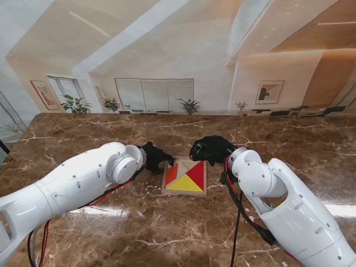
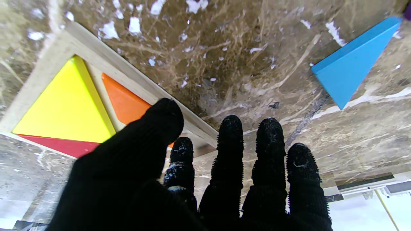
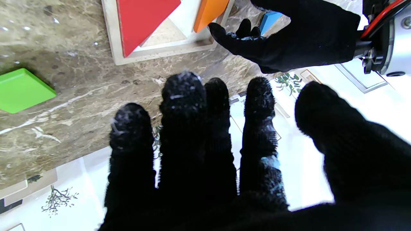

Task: Assemble the tangram pieces into a square

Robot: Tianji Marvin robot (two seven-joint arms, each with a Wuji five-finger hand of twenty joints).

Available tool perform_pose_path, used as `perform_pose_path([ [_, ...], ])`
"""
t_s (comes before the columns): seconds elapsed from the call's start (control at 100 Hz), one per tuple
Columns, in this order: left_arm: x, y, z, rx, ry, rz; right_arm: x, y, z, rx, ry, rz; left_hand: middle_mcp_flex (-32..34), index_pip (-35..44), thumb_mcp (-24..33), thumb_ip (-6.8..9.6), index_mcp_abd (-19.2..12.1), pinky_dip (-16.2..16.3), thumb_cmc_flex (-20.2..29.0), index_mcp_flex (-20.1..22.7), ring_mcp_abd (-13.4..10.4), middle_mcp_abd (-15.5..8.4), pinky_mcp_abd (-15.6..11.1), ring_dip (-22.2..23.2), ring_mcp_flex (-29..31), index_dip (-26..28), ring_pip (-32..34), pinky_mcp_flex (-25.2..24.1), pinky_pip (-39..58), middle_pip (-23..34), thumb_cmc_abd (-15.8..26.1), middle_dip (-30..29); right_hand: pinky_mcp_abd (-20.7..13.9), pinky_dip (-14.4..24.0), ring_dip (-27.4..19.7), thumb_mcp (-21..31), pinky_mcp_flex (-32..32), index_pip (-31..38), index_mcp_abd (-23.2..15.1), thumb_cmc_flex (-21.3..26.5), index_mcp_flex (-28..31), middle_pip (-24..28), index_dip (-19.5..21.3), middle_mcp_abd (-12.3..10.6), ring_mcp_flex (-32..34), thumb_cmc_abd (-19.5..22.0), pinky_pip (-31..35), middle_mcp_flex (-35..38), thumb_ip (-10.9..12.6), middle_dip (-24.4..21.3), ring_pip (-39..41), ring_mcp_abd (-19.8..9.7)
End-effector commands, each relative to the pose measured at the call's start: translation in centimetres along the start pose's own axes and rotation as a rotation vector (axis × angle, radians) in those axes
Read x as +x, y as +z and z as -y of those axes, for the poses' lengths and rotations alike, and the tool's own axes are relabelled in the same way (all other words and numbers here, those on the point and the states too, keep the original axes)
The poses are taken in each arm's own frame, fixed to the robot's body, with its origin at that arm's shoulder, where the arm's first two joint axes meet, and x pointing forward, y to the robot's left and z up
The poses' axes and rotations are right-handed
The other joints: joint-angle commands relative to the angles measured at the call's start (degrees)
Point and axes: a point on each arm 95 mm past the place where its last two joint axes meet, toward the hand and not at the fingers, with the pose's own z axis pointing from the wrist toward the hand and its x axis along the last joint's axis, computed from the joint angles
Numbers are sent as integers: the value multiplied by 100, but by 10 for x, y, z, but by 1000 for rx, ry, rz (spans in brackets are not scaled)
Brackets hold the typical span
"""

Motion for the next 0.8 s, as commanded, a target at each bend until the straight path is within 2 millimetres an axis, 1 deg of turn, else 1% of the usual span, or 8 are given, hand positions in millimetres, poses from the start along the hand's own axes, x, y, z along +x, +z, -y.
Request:
perform_pose_path([
  [0.0,-1,-1,-2,-6,9,-3,-3,0,6,25,10,11,-30,65,-41,133,-82,114,-131,-145,-1,-59,-41,59,49,-91,110,-27,87,122,161,99,-20,-24,-41,59,32,104,49,-322,68,69,-26,2,199,165,251,55,144,-31,133,9],
  [0.79,-3,-13,-6,-18,42,-35,-4,0,7,29,8,18,-83,86,-70,129,-91,98,-151,-158,-20,-66,-48,31,12,-79,73,-39,80,81,190,71,-18,-26,-42,61,25,105,47,-320,78,72,-25,6,198,170,249,61,145,-32,133,9],
])
